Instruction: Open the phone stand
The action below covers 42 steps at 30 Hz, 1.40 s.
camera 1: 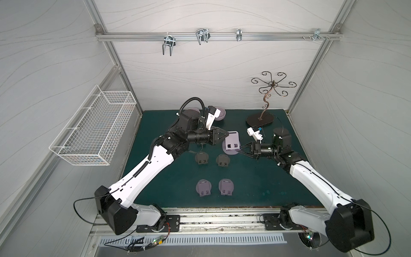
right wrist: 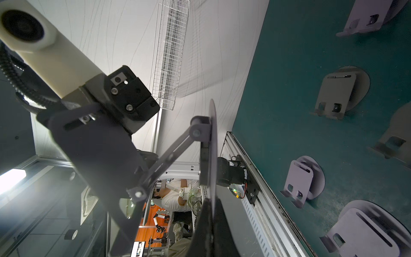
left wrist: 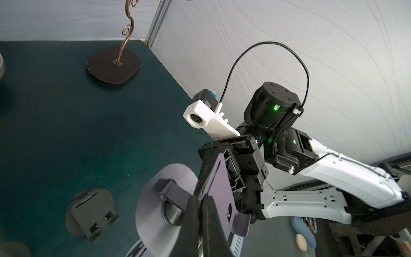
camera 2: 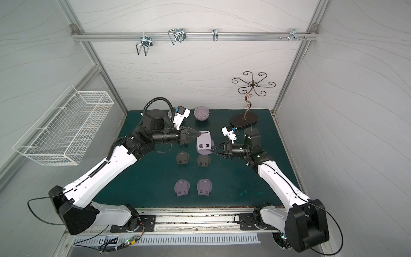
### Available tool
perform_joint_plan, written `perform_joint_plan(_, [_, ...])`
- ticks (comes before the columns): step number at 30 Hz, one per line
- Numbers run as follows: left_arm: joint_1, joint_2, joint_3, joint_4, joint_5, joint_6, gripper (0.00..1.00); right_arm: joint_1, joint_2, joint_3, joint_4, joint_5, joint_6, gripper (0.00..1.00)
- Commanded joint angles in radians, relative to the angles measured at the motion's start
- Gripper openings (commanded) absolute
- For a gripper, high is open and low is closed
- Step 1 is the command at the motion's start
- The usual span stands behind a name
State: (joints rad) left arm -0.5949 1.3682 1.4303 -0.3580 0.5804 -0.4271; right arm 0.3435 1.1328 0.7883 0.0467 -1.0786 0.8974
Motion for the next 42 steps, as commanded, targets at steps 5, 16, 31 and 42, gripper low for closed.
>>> perform_joint_plan(5, [0.1,-0.001,0.073,0.409,0.093,-0.202,0.0,-0.01,-0.098,-0.002,-0.233,-0.038,-0.049,0.0])
perform_joint_plan(16, [0.095,-0.06,-0.113,0.514,0.173,-0.375,0.69,-0.01,-0.145,0.026,-0.102,-0.055,0.001,0.0])
perform_joint_plan(31, [0.017,0.0,-0.105,0.387,0.227,-0.323,0.84,0.025,-0.135,0.043,-0.082,-0.044,0.005,0.0])
perform_joint_plan(42, [-0.024,0.011,-0.126,0.359,0.239,-0.316,0.79,0.043,-0.115,0.062,-0.077,-0.034,-0.002,0.0])
